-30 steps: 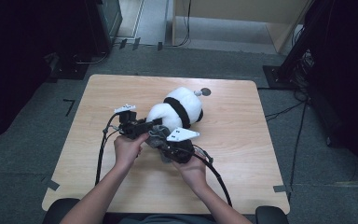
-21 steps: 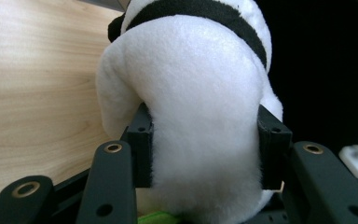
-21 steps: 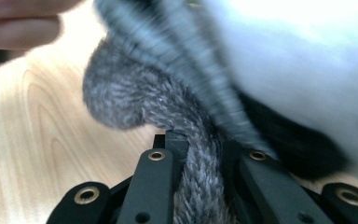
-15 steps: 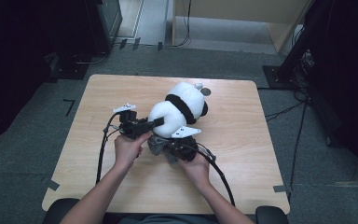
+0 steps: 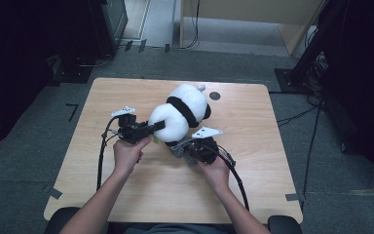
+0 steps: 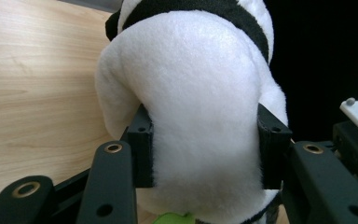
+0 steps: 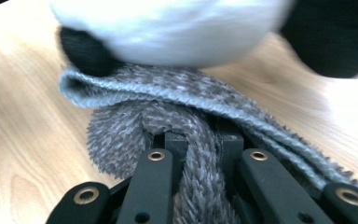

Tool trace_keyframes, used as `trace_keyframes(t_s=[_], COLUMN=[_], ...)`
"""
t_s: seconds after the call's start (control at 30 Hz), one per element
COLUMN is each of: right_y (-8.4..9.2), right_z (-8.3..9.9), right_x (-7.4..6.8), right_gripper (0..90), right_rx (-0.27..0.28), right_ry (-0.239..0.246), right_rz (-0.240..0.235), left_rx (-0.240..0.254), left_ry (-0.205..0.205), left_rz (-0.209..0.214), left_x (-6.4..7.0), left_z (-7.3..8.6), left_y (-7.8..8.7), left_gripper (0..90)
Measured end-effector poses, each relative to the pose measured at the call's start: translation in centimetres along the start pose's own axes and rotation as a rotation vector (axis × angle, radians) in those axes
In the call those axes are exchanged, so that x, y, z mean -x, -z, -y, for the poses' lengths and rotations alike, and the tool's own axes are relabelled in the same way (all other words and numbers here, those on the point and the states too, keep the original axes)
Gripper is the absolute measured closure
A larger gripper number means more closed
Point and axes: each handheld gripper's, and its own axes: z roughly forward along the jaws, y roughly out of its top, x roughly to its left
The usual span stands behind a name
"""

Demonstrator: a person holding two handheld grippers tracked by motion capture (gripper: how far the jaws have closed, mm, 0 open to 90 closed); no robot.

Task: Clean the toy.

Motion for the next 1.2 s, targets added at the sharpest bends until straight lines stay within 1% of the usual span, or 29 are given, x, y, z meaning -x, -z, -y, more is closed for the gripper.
trace_keyframes(t_s=[0.13,0.23,0.27,0.3,0.4,0.57,0.7,0.77,0.83,0.93,1.0,1.03,1.07,1.1,1.17,1.2], right_y=[0.8,1.3,1.5,1.6,2.1,2.9,3.4,3.7,4.2,5.0,5.4,5.6,5.7,6.0,6.3,6.5], right_z=[-0.1,-0.2,-0.2,-0.2,-0.3,-0.4,-0.4,-0.5,-0.7,-0.8,-0.5,-0.4,-0.2,0.0,0.2,0.4], right_x=[1.5,2.4,2.7,2.9,3.5,4.8,5.8,6.4,7.0,7.9,8.6,9.0,9.4,9.8,10.4,10.7], right_gripper=[80.9,80.8,80.7,80.6,80.4,80.4,80.4,80.3,80.3,80.2,80.2,80.2,80.2,80.2,80.2,80.1], right_rx=[0.006,0.000,-0.002,-0.001,0.011,0.024,0.019,0.024,0.028,0.031,0.018,0.010,0.005,0.002,0.001,0.002], right_ry=[-0.053,-0.074,-0.075,-0.074,-0.086,-0.102,-0.120,-0.127,-0.129,-0.128,-0.135,-0.136,-0.141,-0.149,-0.152,-0.157], right_rz=[0.015,0.027,0.029,0.039,0.049,0.069,0.083,0.085,0.099,0.123,0.137,0.147,0.154,0.163,0.177,0.180], left_rx=[-0.002,-0.001,-0.001,0.002,0.008,0.015,0.021,0.020,0.021,0.036,0.045,0.046,0.044,0.048,0.054,0.059], left_ry=[-0.003,-0.017,-0.017,-0.024,-0.027,-0.027,-0.039,-0.057,-0.065,-0.056,-0.043,-0.041,-0.050,-0.048,-0.029,-0.031], left_rz=[-0.023,-0.048,-0.048,-0.059,-0.079,-0.093,-0.117,-0.130,-0.151,-0.174,-0.186,-0.195,-0.206,-0.213,-0.219,-0.222], left_x=[-0.5,-0.8,-0.8,-1.1,-1.6,-2.4,-2.9,-3.3,-3.7,-4.6,-5.3,-5.6,-5.9,-6.1,-6.8,-7.1], left_z=[-0.1,-0.2,-0.2,-0.3,-0.5,-0.8,-1.1,-1.3,-1.6,-1.8,-1.9,-2.0,-2.0,-2.1,-2.2,-2.3], left_y=[0.3,0.5,0.5,0.7,0.9,1.3,1.7,1.9,2.2,2.7,2.9,2.9,2.9,2.9,3.1,3.2], left_gripper=[53.4,53.5,53.5,53.4,53.5,53.4,53.3,53.3,53.2,53.2,53.2,53.2,53.2,53.2,53.2,53.2])
